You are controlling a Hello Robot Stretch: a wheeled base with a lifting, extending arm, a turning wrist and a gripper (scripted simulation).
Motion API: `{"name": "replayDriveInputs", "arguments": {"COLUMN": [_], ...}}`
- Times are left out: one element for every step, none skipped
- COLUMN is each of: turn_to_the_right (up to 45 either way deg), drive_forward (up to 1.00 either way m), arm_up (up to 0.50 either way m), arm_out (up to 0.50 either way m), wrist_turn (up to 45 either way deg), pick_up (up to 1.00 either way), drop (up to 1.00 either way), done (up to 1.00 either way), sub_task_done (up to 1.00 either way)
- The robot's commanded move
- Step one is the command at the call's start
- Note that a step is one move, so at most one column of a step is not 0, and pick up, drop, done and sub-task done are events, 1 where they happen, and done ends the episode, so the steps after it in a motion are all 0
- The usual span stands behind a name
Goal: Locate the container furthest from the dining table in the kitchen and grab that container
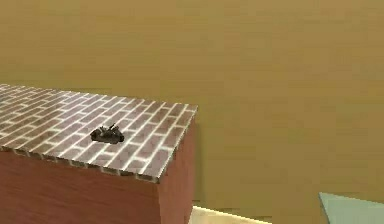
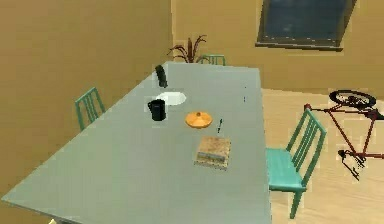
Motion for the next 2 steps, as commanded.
{"name": "replayDriveInputs", "arguments": {"turn_to_the_right": [-45.0,-33.0], "drive_forward": [0.0,0.0], "arm_up": [0.0,0.0], "arm_out": [0.0,0.0], "wrist_turn": [0.0,0.0], "pick_up": [0.0,0.0], "drop": [0.0,0.0], "done": [0.0,0.0], "sub_task_done": [0.0,0.0]}}
